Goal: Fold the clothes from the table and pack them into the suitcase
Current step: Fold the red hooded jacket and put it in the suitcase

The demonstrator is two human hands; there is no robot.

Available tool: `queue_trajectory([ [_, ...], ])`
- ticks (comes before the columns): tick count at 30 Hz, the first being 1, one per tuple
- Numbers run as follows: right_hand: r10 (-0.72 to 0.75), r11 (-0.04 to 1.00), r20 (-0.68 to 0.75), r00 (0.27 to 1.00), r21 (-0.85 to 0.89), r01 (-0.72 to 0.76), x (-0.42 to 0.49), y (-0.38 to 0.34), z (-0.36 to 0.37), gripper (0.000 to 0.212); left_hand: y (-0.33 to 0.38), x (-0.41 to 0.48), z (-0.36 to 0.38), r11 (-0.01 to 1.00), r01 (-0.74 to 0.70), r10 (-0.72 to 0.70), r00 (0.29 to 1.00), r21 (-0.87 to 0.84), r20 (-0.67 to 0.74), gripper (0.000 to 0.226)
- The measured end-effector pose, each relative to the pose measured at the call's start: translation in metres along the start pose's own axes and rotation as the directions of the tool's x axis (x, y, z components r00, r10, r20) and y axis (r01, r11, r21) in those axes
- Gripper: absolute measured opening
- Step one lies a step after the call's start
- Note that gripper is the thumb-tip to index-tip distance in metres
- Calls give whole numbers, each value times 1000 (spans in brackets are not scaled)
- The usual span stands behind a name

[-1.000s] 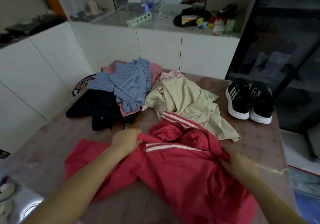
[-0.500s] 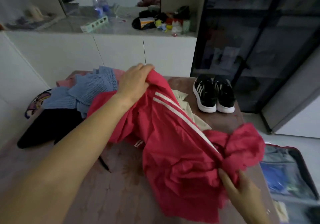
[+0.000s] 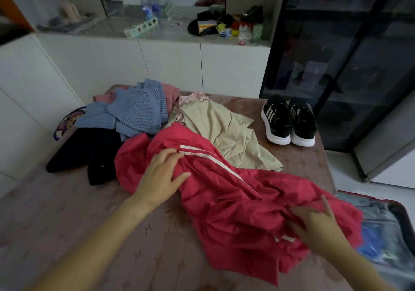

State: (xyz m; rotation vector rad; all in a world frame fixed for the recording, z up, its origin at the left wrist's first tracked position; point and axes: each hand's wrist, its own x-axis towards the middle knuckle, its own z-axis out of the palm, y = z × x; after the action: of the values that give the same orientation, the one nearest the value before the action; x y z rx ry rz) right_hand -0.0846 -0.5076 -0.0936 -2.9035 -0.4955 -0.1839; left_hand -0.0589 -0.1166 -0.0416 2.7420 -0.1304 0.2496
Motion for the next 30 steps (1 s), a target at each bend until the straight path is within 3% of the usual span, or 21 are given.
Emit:
queue_trajectory([
  [3,-176,945,-53,983,270,183,5,-52,-11,12,37,-19,10,944,200,-152,970,-263,192,66],
  [6,-462,841,-77,884,279,464,-2,-119,-5,17,51,-16,27,811,450,-355,887,-374,297,51],
  [8,-619,761,-73,782,190,620,-9,-160,10,17,47,-10,31,757,535,-435,841,-374,322,69],
  [10,-687,719,-19,726,127,684,-13,-188,23,13,44,-7,32,759,553,-439,825,-344,356,85],
  [11,-713,697,7,701,114,708,-13,-195,27,11,44,-8,32,791,547,-433,816,-273,382,78],
  [13,-750,657,19,661,142,741,-3,-196,24,24,43,-15,31,883,463,-408,838,-76,361,42],
  [15,-734,658,-9,679,238,715,18,-183,7,46,31,-23,25,900,435,-425,862,25,276,34],
  [18,-518,813,-110,848,244,528,66,-148,-9,55,-15,-38,7,825,563,-525,789,-36,319,24],
  [21,-266,945,106,958,224,238,114,-116,-6,54,-62,-65,-15,733,681,-643,692,1,327,24],
  [24,-101,994,274,957,66,86,149,-94,5,44,-89,-88,-24,673,733,-710,606,93,359,26],
  [26,-40,999,400,915,26,32,161,-92,16,53,-92,-92,-24,647,761,-720,594,39,360,20],
  [27,-29,998,447,894,57,4,165,-95,23,58,-91,-92,-22,634,772,-715,606,-43,349,7],
  [30,-62,989,438,897,151,-6,166,-112,43,67,-76,-76,-20,589,766,-723,642,-258,254,49],
])
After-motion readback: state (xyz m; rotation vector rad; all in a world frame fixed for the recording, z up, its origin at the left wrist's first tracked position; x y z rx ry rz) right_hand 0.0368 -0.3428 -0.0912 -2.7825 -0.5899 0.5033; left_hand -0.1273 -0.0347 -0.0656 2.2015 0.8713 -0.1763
